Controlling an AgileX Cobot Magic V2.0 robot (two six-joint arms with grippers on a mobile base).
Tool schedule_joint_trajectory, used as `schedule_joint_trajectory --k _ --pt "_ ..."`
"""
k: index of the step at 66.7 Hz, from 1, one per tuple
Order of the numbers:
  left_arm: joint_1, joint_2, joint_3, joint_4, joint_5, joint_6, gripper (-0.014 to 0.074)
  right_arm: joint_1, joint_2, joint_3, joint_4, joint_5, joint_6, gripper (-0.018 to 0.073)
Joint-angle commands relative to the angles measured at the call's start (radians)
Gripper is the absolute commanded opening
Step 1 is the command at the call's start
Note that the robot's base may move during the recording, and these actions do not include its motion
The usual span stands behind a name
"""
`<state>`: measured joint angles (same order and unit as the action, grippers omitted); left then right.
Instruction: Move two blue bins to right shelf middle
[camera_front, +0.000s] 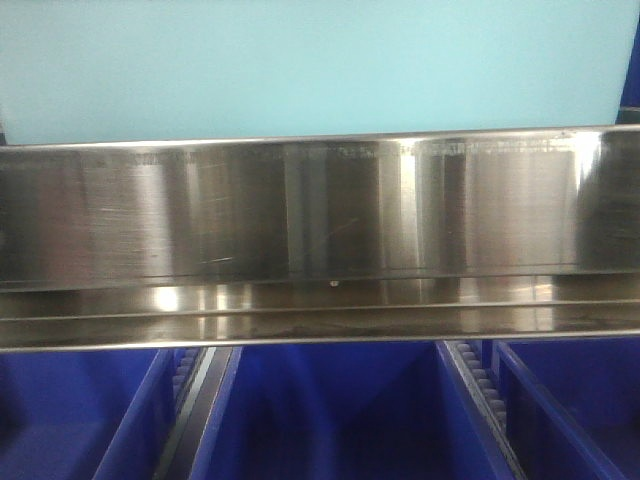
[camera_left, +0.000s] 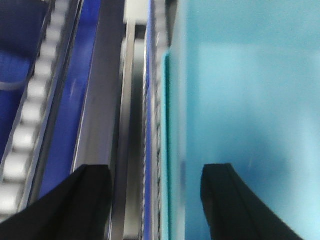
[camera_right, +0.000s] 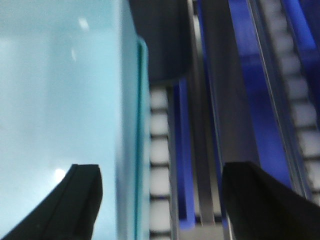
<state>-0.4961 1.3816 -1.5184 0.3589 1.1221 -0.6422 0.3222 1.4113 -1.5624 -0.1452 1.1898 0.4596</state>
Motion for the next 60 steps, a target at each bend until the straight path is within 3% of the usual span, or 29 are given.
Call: schedule_joint_trajectory --k 1,6,16,34,50,60 --pt "-0.004 0.018 -0.020 -0.043 0.068 0.027 0.0298 0.001 0.027 -0.021 0.015 0.031 -0.009 0.0391" --pt "0.002 0.032 -0.020 -0.072 0.099 0.039 0.0298 0.001 0.037 -0.016 0.057 0.031 -0.023 0.0391" --pt "0.002 0.045 -0.020 -0.061 0.099 0.039 0.0298 0.001 0.043 -0.011 0.145 0.031 -0.041 0.0391" --pt "0.004 0.049 0.023 -0.097 0.099 0.041 0.0298 0.001 0.043 0.060 0.170 0.031 -0.041 0.0391" --pt "0.082 0.054 0.049 -0.209 0.099 0.097 0.0298 0.001 0.032 0.089 0.205 0.031 -0.042 0.0391" --pt "0.094 0.054 0.049 -0.260 0.099 0.137 0.0298 0.001 0.019 0.105 0.205 0.031 -0.042 0.0391"
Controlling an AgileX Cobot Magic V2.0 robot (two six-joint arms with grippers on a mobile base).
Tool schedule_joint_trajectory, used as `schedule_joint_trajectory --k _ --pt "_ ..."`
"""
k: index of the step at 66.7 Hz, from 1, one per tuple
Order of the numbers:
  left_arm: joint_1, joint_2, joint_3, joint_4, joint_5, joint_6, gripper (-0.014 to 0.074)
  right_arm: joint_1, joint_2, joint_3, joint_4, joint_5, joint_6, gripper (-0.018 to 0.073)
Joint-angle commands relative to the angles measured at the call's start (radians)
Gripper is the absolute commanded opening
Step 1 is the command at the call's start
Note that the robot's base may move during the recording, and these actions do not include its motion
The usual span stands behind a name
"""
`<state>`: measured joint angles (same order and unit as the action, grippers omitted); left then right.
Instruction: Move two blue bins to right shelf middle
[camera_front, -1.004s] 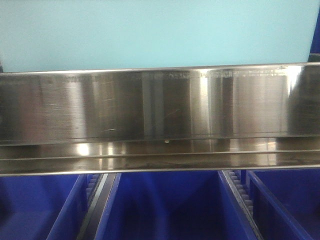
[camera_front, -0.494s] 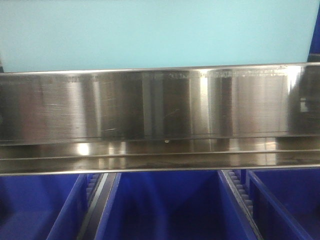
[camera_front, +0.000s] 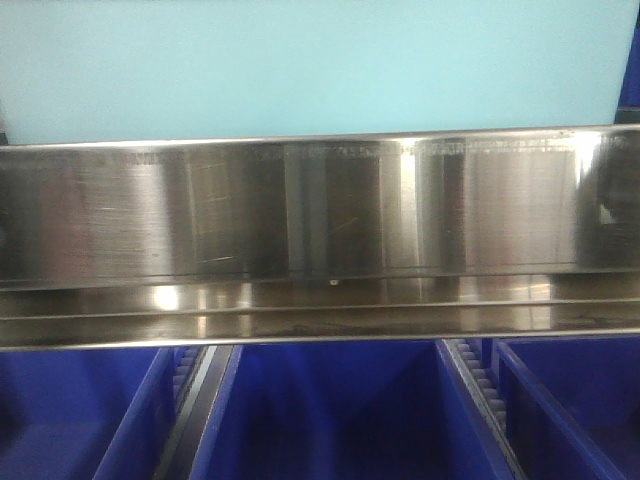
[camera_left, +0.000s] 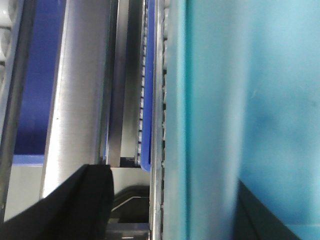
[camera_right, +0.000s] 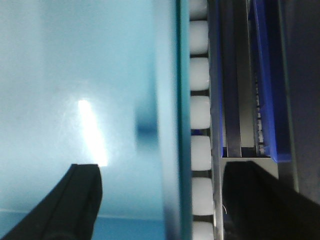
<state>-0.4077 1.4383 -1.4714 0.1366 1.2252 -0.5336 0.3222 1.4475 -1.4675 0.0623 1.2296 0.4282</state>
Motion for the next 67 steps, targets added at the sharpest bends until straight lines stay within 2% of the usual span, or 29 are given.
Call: schedule_joint_trajectory --k 1,50,56,67 --pt "0.006 -0.003 0.002 -0.042 -0.004 0.030 0.0298 0.001 -0.018 0.010 -0.003 -0.008 -0.011 0.0391" --pt "0.002 0.012 0.002 -0.044 -0.004 0.032 0.0290 0.010 -0.016 0.015 0.001 -0.008 -0.019 0.0385" --pt "0.002 0.014 0.002 -0.050 -0.004 0.032 0.0243 0.010 -0.016 0.015 0.001 -0.008 -0.019 0.0315" --pt "0.002 0.031 0.006 -0.085 -0.004 0.045 0.0057 0.010 -0.011 0.015 0.001 -0.008 -0.019 0.0097"
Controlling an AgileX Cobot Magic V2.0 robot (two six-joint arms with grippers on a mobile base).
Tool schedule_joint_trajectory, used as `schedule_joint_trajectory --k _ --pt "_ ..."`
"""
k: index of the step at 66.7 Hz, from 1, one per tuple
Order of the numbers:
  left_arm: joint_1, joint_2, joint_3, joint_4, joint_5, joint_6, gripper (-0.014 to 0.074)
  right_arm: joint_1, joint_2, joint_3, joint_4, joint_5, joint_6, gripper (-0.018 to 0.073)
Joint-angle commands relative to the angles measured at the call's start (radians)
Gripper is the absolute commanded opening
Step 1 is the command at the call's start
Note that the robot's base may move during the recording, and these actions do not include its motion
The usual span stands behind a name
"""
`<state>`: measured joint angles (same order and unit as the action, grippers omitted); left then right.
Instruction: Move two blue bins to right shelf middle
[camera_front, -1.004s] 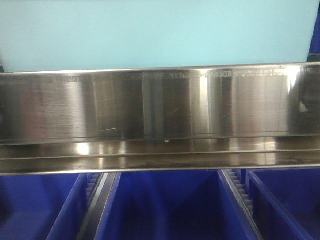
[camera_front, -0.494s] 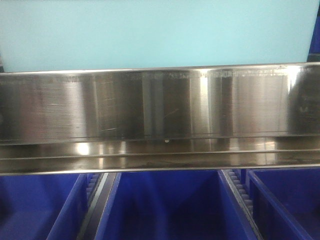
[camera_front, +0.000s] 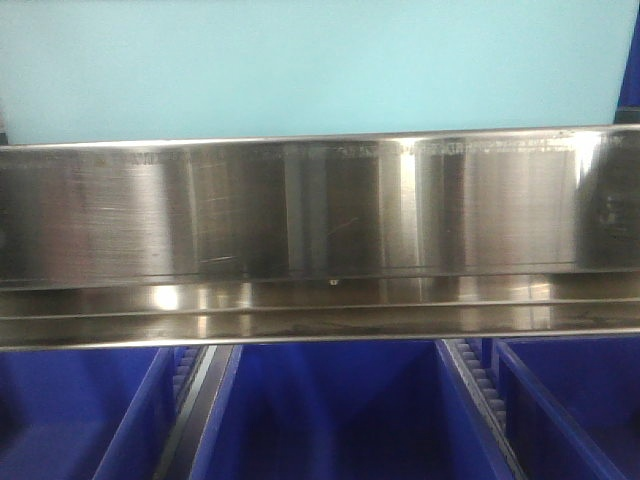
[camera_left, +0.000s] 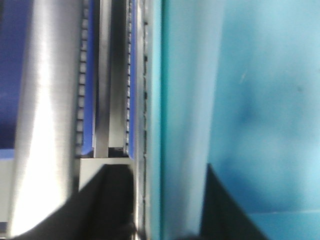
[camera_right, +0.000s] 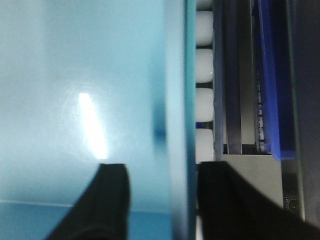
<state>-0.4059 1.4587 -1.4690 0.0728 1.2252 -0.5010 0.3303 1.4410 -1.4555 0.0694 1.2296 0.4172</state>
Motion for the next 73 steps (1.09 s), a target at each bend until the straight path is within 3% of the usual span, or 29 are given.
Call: schedule_joint_trajectory --k 1,11,40,55,73 --pt "0.000 0.011 0.004 -0.024 -0.004 0.015 0.0032 0.002 -0.005 0.003 -0.006 -0.008 -0.008 0.0060" --pt "0.000 0.013 0.004 -0.048 -0.004 0.054 -0.0099 0.002 -0.005 0.003 0.002 -0.008 -0.041 -0.0166" --pt "0.000 -0.021 -0.055 -0.073 -0.036 0.076 -0.0111 0.002 -0.042 -0.032 0.004 -0.008 -0.047 -0.0166" --pt "0.000 -0.066 -0.163 -0.065 -0.132 0.102 -0.0111 0.002 -0.060 -0.142 0.004 -0.011 -0.118 -0.0166" --pt "0.000 -0.068 -0.276 0.006 -0.255 0.106 -0.0111 0.002 -0.060 -0.308 -0.083 -0.174 -0.125 -0.0166"
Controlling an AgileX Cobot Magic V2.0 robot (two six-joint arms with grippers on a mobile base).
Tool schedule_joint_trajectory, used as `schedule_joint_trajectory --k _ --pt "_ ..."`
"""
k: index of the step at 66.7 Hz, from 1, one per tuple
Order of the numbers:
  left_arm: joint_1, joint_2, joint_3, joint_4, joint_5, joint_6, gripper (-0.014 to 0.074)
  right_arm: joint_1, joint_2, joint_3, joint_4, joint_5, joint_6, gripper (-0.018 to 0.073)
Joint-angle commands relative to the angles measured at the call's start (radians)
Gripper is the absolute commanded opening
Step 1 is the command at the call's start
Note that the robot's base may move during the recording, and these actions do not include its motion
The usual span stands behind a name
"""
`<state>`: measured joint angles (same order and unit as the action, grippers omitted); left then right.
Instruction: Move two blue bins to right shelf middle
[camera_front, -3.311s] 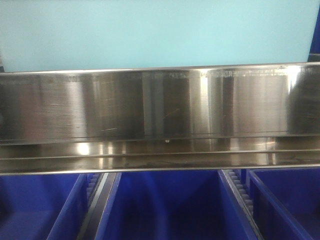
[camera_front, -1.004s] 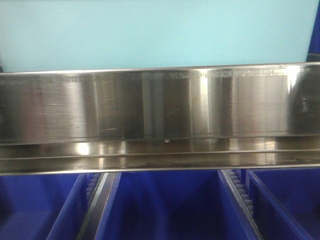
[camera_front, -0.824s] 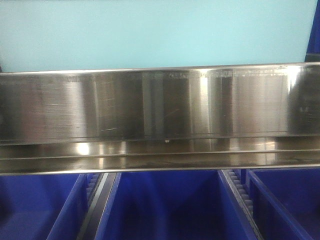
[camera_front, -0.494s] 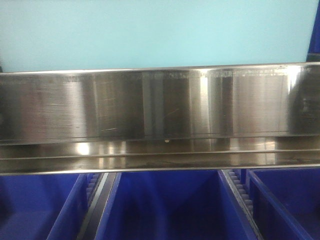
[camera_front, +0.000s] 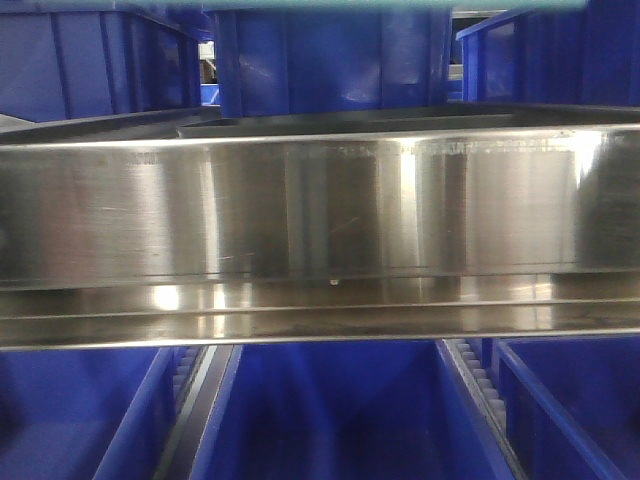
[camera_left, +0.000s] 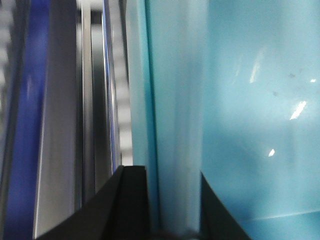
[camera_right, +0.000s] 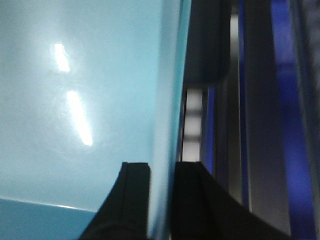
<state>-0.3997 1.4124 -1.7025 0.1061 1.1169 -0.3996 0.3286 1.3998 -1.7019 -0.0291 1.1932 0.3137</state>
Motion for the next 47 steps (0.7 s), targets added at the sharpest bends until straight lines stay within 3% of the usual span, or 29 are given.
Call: schedule_joint_trajectory --k 1,19,47 --pt "-0.006 -0.022 -0.043 -0.023 -0.150 0.005 -0.0111 0.004 -0.019 -0.068 0.010 -0.149 -0.021 -0.0166" --pt "-0.006 -0.022 -0.048 0.084 -0.241 0.005 -0.0111 0.004 -0.017 -0.095 -0.005 -0.281 -0.021 -0.0166" --pt "-0.006 -0.020 -0.048 0.088 -0.239 0.005 -0.0111 0.004 -0.016 -0.095 -0.002 -0.275 -0.021 -0.0166"
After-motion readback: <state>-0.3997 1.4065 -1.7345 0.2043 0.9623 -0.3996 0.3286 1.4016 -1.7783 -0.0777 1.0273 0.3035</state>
